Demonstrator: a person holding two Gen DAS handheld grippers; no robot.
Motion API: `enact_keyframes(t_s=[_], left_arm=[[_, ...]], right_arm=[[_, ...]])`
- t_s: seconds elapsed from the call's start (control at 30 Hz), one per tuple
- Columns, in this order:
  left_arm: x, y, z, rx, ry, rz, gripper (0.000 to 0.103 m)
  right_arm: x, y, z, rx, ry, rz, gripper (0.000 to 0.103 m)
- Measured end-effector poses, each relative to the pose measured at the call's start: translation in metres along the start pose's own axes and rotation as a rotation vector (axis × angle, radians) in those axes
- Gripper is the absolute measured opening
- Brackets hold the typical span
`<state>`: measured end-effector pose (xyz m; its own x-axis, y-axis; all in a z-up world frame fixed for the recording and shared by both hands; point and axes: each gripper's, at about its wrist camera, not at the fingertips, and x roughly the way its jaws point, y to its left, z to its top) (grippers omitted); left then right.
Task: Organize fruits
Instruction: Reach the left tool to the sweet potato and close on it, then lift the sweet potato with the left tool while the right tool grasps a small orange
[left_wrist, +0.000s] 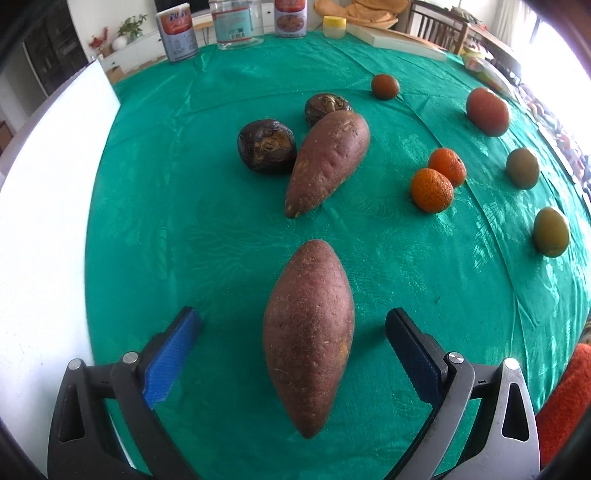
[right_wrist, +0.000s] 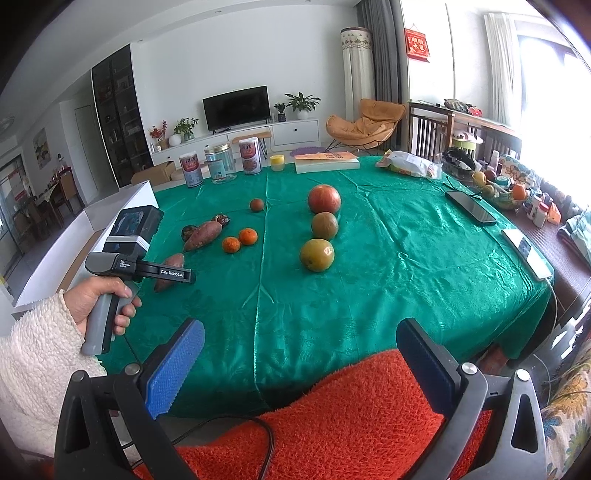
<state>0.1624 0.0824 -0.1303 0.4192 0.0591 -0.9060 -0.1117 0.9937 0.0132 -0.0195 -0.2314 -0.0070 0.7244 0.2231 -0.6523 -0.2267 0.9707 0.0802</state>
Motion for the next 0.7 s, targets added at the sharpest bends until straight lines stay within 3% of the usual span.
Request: enact_keyframes(t_s=[0.07,0.1,0.13,0.23,0.53,0.7], left_arm=[[-0.006,0.000,0.002,0.005,-0.035,-0.003,0.098],[-0.007,-0.001,0.001,0.007,-0.040,-0.015,0.091],[-0.005,-0.001,0.001,0.008,-0.031,-0.028,0.061],[-0.007,-0.001,0.001,0.014,-0.048,-0.049,0.041],[-0.024,0.010,-0.021,-0.062,-0.104,-0.165,0.040],[-0.034,0.013,-0.031,-0.075,-0.113,-0.205,0.040]], right_arm=[[0.002,-0.003,0.000,0.009,0.008,0.000,0.103],[0.003,-0.003,0.000,0.013,0.012,0.000,0.103],[0.005,-0.003,0.000,0.015,0.016,0.001,0.103],[0.009,-0.004,0.000,0.022,0.030,0.005,0.103],[0.033,-0.022,-0.005,0.123,0.124,0.026,0.103],[0.059,-0.042,-0.002,0.223,0.198,0.106,0.103]])
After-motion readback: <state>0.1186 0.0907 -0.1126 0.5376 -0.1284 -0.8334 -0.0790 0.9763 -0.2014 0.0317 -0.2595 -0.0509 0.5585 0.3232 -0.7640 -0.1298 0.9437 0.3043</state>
